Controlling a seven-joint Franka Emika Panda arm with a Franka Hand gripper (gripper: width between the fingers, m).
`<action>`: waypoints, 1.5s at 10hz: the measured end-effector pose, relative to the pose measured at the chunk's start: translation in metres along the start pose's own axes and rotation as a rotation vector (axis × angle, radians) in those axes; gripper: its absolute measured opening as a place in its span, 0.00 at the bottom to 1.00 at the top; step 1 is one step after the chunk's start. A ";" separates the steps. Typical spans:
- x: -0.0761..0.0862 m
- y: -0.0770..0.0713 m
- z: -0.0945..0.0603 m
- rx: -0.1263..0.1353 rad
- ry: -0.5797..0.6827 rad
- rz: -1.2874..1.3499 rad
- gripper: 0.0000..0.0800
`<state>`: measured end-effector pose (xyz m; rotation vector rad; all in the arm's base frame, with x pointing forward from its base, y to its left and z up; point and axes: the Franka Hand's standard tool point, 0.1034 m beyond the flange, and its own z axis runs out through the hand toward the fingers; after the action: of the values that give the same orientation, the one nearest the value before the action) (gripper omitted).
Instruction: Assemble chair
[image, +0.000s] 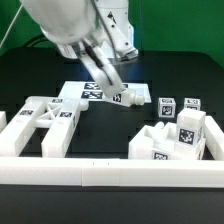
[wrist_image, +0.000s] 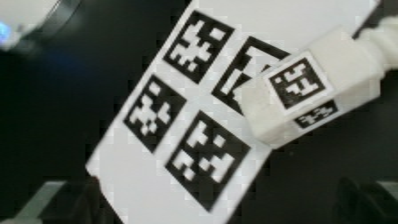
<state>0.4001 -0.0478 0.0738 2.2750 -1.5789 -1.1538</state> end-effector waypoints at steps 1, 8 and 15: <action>-0.006 0.000 0.003 0.084 -0.028 0.067 0.81; -0.016 -0.002 0.012 0.175 0.006 0.226 0.81; -0.017 0.013 0.024 0.338 -0.046 0.460 0.81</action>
Offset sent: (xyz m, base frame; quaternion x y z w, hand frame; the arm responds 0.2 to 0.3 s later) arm 0.0000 0.0000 0.0000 0.0000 0.0000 0.0000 1.0000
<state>0.3721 -0.0316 0.0726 1.8947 -2.3025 -0.8754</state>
